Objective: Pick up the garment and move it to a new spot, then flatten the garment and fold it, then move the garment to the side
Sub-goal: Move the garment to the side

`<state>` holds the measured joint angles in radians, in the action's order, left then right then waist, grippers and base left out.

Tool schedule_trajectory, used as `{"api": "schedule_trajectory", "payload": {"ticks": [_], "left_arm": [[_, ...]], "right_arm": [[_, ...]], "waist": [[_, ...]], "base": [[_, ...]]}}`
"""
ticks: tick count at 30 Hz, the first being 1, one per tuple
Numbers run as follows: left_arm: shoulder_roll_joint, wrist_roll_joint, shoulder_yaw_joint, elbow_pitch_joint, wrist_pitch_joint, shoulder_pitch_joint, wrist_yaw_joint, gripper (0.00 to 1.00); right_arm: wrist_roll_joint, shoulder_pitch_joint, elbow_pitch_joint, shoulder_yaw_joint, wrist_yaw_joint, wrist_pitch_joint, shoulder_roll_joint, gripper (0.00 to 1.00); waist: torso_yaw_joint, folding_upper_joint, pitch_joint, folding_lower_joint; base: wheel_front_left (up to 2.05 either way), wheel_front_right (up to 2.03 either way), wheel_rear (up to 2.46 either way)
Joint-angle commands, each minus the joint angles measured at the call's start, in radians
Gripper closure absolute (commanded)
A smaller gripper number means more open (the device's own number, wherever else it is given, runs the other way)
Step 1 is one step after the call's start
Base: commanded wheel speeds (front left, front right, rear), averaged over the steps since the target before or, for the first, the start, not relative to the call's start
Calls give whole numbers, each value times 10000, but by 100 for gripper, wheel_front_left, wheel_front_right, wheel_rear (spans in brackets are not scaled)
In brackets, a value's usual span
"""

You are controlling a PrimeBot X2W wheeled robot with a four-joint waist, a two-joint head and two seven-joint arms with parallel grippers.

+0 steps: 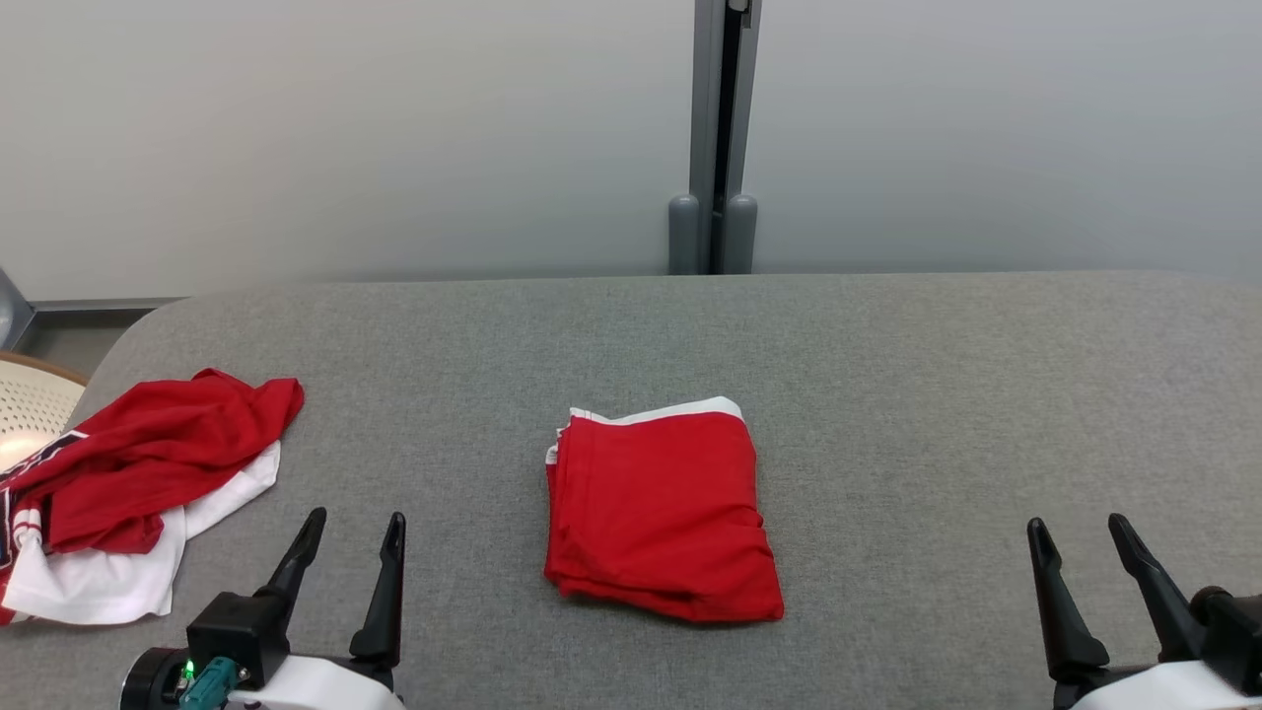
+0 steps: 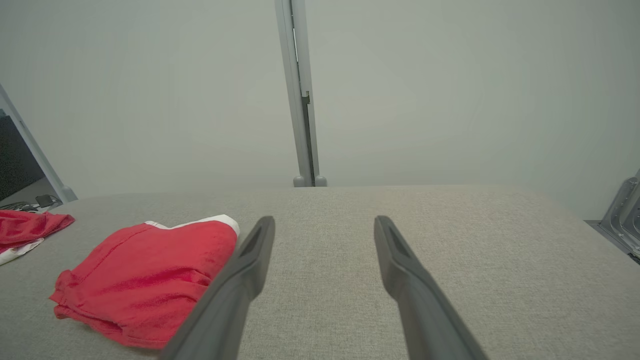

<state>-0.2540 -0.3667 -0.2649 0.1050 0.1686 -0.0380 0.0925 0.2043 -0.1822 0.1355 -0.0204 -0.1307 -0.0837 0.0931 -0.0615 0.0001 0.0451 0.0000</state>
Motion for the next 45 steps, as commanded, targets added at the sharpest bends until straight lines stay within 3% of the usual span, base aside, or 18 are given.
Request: {"api": "schedule_trajectory", "payload": {"ticks": [1, 9, 20, 22, 24, 29, 35, 45], "left_arm": [[-39, 20, 29, -43, 54, 219, 55, 0], [299, -33, -166, 8, 354, 1196, -201, 0], [803, 33, -498, 570, 791, 2370, -661, 0], [872, 31, -491, 649, 844, 2411, -666, 0], [897, 28, -466, 704, 873, 2439, -688, 0], [900, 33, -361, 678, 926, 2418, -658, 0], [761, 184, -313, 385, 953, 2237, -581, 0], [499, 398, -539, -283, 634, 2130, -507, 0]], "right_arm": [[-15, 131, -75, 4, 0, -43, 16, 0], [265, 1593, -1775, 955, 0, 278, -169, 0], [601, 3791, -5497, 1832, 1, 591, -359, 3], [658, 3898, -6024, 1919, 0, 467, -370, 54], [901, 4023, -6322, 2041, 0, 512, -387, 99], [966, 4248, -6626, 2308, 0, 860, -375, 100], [708, 4291, -6214, 2746, 0, 1189, -19, 100], [758, 3885, -5167, 3632, 1, 857, 1191, 100]], "waist": [[-123, -1, -137, 0], [-1163, -1, -1323, 0], [-2363, -1, -2381, 0], [-2439, -1, -2402, 0], [-2483, -1, -2419, 0], [-2436, -1, -2405, 0], [-1852, -1, -2309, 0], [566, -1, -2292, 0]], "base": [[0, 0, 0], [0, 0, 0], [0, 0, 0], [0, 0, 0], [0, 0, 0], [0, 0, 0], [0, 0, 0], [0, 0, 0]]}}
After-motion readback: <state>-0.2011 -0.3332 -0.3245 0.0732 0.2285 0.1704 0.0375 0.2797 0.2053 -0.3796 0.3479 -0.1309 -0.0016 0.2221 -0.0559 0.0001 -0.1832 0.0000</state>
